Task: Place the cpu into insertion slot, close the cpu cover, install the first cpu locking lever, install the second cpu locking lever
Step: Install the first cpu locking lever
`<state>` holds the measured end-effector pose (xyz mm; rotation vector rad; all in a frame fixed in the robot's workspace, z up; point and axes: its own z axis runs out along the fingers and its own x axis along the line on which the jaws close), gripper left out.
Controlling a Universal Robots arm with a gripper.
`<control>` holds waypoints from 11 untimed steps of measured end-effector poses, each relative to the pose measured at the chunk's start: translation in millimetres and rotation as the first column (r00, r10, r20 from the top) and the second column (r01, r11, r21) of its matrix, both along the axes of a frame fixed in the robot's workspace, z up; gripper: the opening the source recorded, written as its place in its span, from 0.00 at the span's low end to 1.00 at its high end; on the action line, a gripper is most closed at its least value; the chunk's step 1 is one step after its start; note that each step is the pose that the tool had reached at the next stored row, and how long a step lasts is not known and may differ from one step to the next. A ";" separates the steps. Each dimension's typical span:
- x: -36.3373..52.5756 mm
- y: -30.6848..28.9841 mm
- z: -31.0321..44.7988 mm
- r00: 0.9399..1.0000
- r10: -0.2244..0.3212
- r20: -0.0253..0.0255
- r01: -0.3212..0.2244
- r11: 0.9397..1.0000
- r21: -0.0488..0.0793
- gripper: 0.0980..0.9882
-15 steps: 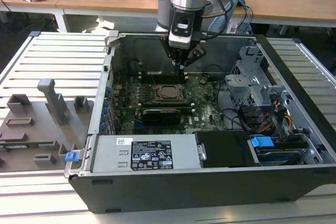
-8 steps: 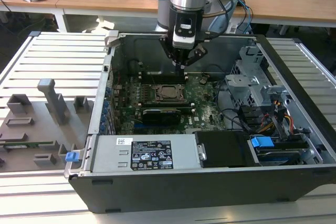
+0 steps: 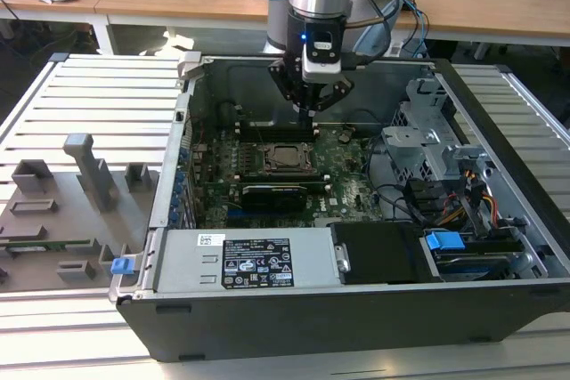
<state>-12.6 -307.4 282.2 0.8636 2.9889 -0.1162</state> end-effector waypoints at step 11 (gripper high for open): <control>0.0 0.0 0.0 0.990 0.142 0.000 -0.142 0.990 0.000 0.01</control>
